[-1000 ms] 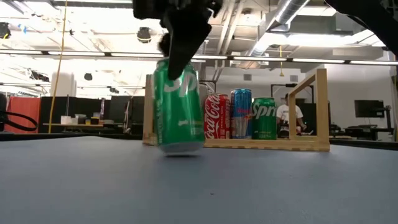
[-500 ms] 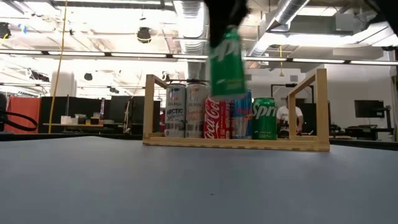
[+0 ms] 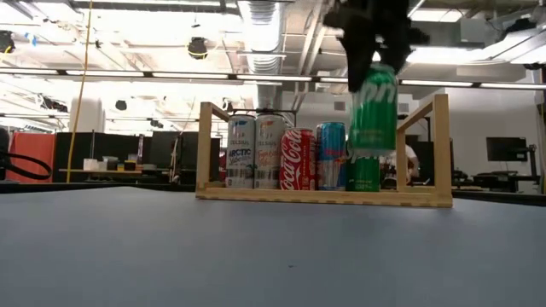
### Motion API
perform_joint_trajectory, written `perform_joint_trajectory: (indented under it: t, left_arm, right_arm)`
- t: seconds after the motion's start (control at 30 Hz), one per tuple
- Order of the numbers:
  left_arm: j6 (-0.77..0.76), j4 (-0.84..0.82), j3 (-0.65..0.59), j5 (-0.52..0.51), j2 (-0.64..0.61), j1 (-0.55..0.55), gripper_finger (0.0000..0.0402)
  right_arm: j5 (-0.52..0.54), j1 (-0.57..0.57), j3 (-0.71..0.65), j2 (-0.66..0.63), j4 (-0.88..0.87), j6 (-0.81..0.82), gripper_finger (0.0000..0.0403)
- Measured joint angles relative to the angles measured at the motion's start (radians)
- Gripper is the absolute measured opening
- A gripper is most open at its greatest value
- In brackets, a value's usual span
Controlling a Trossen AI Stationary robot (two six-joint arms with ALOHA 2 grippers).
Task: Place canned beverage on shelf
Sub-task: Put the green soda can on the shelf aligned with the other green soda can
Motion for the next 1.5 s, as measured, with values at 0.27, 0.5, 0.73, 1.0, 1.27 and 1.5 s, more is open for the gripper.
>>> perform_joint_trajectory:
  t: [0.27,0.5,0.73,1.0,1.27,1.5]
  left_arm:
    - [0.000,0.001,0.000,-0.029,0.000,0.000,0.0371]
    - [0.019,0.002,0.000,-0.054,0.000,0.000,0.0371]
    - [0.019,0.001,0.000,-0.055,0.000,0.000,0.0371]
    - [0.029,0.001,0.000,-0.055,0.000,0.000,0.0371]
    - [0.035,0.001,0.000,-0.081,0.000,0.000,0.0371]
    - [0.035,0.001,0.000,-0.081,0.000,0.000,0.0371]
  right_arm:
    - [0.020,-0.097,-0.197,-0.058,0.167,-0.046,0.0281]
    - [0.003,-0.177,-0.206,-0.044,0.218,-0.159,0.0281]
    - [-0.052,-0.235,-0.219,-0.046,0.240,-0.231,0.0281]
    - [-0.067,-0.254,-0.300,-0.045,0.322,-0.294,0.0282]
    - [-0.094,-0.278,-0.322,-0.049,0.383,-0.353,0.0282]
    - [-0.094,-0.294,-0.322,-0.049,0.385,-0.377,0.0282]
